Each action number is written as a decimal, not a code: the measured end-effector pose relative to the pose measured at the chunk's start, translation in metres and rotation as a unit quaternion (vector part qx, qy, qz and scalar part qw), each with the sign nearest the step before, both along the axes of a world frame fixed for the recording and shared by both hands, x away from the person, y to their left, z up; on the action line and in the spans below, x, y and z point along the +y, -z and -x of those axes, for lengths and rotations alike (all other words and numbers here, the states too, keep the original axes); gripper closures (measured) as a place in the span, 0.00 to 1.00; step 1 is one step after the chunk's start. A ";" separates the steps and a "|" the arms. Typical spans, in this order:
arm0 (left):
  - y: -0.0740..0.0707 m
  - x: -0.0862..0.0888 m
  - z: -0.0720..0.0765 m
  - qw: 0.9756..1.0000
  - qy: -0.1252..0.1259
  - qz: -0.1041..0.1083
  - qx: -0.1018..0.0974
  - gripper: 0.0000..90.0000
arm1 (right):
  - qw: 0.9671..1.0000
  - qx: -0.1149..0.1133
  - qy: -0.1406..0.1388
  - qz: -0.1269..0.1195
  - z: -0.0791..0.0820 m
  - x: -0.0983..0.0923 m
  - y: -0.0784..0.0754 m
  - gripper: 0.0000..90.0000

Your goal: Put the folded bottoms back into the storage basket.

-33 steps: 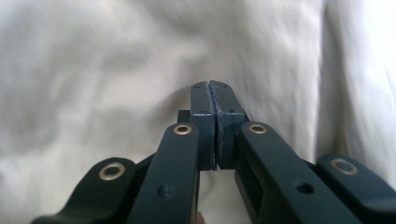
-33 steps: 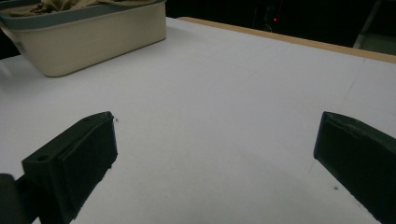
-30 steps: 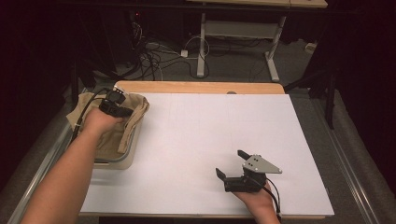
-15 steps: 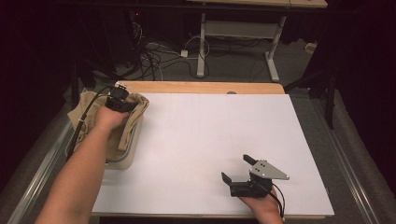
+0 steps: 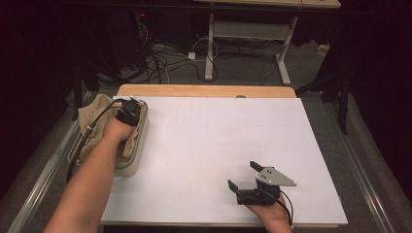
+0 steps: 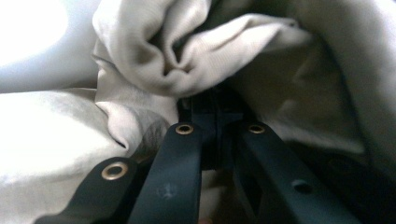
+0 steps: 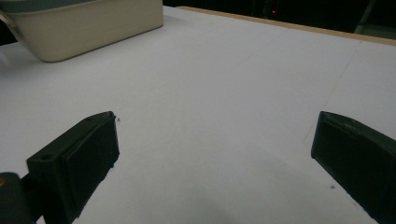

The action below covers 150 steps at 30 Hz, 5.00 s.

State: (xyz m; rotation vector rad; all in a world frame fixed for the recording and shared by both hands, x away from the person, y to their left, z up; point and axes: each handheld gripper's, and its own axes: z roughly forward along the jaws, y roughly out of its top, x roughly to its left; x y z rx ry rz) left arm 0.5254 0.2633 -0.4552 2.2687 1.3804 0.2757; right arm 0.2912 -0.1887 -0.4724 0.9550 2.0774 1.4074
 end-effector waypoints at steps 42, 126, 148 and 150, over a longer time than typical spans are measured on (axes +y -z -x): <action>-0.069 0.101 0.069 0.993 -0.093 -0.049 -0.057 0.97 | 1.000 -0.014 -0.014 0.004 0.001 0.005 -0.003 0.05; -0.040 0.055 0.087 0.985 -0.039 -0.053 0.160 0.14 | 0.998 -0.042 0.039 0.011 0.011 -0.038 -0.012 0.01; -0.104 0.021 0.098 0.975 -0.030 -0.105 0.195 0.00 | 0.998 -0.033 0.061 0.012 0.001 -0.040 -0.007 0.01; -0.112 0.018 0.099 0.976 -0.032 -0.105 0.190 0.00 | 0.997 -0.034 0.065 0.011 0.000 -0.041 -0.007 0.01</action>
